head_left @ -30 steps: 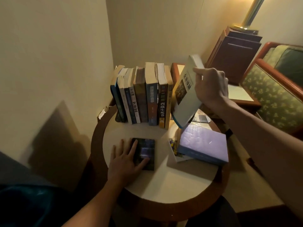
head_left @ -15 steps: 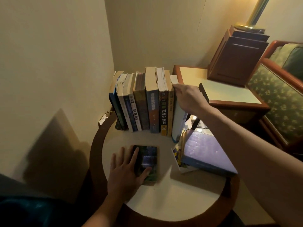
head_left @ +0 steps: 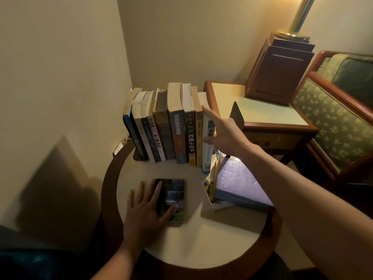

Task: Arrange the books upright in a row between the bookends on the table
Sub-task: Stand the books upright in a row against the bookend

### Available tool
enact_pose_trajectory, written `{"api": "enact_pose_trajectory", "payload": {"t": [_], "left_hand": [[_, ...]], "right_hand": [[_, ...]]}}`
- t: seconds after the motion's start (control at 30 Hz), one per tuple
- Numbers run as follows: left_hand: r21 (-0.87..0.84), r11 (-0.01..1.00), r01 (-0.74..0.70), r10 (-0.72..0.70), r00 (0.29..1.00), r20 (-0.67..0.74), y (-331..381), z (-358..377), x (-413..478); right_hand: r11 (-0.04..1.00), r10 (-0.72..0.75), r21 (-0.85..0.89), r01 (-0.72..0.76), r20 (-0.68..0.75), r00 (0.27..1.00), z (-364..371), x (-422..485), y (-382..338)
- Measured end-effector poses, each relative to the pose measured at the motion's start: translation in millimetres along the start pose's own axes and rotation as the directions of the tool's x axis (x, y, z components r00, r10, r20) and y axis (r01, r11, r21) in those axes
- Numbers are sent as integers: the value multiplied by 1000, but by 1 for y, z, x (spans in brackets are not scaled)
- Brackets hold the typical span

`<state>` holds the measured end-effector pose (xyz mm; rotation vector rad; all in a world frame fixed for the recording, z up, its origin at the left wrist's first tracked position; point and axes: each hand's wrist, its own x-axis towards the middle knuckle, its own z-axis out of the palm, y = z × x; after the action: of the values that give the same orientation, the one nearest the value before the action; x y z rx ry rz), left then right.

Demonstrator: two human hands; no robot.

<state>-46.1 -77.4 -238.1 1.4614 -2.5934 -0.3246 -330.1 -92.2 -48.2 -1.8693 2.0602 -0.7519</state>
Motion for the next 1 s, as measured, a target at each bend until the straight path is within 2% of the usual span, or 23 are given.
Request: {"api": "enact_pose_trajectory", "payload": {"t": [0.4,0.7,1.0], "left_hand": [[-5,1000,-2,2,1000,-15,2,-1,0],[10,1000,5,-5,1000,-5,4,-4,0],[19,1000,12,-12,1000,3,3,-2,0]], "right_hand": [[991,-46,-126,32,-108,993,12,15,4],[990,-53,-136,34,-135,989,16,21,5],[997,-55,-60,47,-127,990,17,12,7]]}}
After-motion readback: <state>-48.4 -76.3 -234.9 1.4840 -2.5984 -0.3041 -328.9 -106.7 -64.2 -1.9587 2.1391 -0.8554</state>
